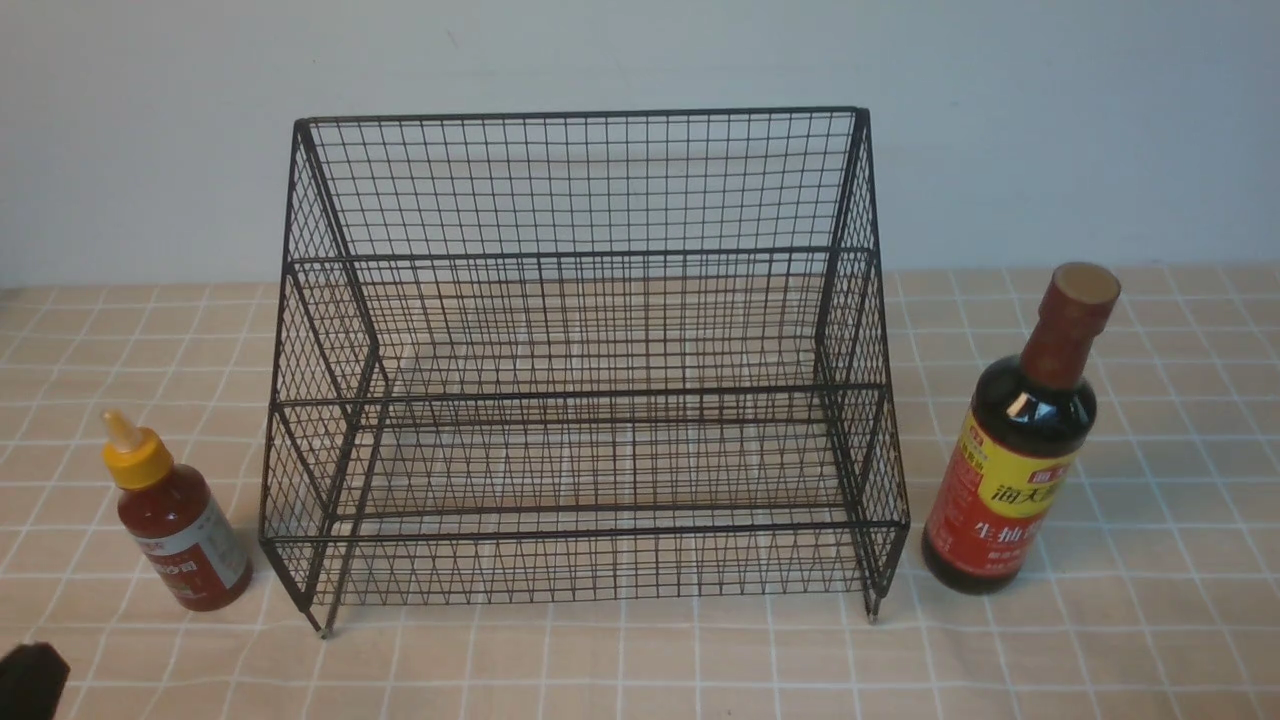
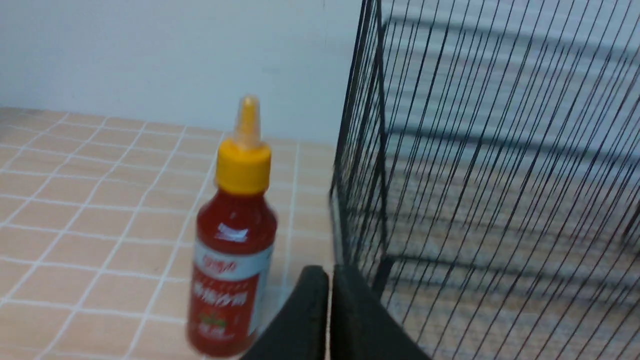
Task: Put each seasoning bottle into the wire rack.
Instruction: Use the left arm to grab the condiment bottle closest to it
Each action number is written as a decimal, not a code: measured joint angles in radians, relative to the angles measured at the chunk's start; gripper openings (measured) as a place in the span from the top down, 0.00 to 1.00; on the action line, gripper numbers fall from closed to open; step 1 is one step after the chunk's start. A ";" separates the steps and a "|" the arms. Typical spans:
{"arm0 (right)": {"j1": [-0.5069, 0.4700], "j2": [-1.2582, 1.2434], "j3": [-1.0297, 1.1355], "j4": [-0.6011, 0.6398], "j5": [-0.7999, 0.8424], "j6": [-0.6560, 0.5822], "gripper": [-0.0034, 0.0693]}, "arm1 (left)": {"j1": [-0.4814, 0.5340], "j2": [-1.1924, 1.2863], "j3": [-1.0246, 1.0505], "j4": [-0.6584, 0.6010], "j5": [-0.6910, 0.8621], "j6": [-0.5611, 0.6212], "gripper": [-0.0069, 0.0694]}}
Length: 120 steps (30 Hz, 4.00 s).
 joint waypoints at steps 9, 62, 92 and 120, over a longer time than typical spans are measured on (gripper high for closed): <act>0.000 0.000 0.000 -0.069 -0.003 0.001 0.97 | 0.000 0.000 -0.040 -0.142 -0.372 -0.054 0.92; 0.000 0.607 -0.766 0.607 0.576 -0.355 0.97 | 0.001 1.576 -1.488 0.317 1.117 -0.105 0.70; 0.000 0.606 -0.753 0.661 0.574 -0.415 0.97 | 0.001 1.771 -1.434 0.391 1.103 -0.147 0.16; 0.000 0.606 -0.753 0.691 0.569 -0.444 0.97 | 0.082 1.792 -1.400 0.313 1.100 -0.143 0.54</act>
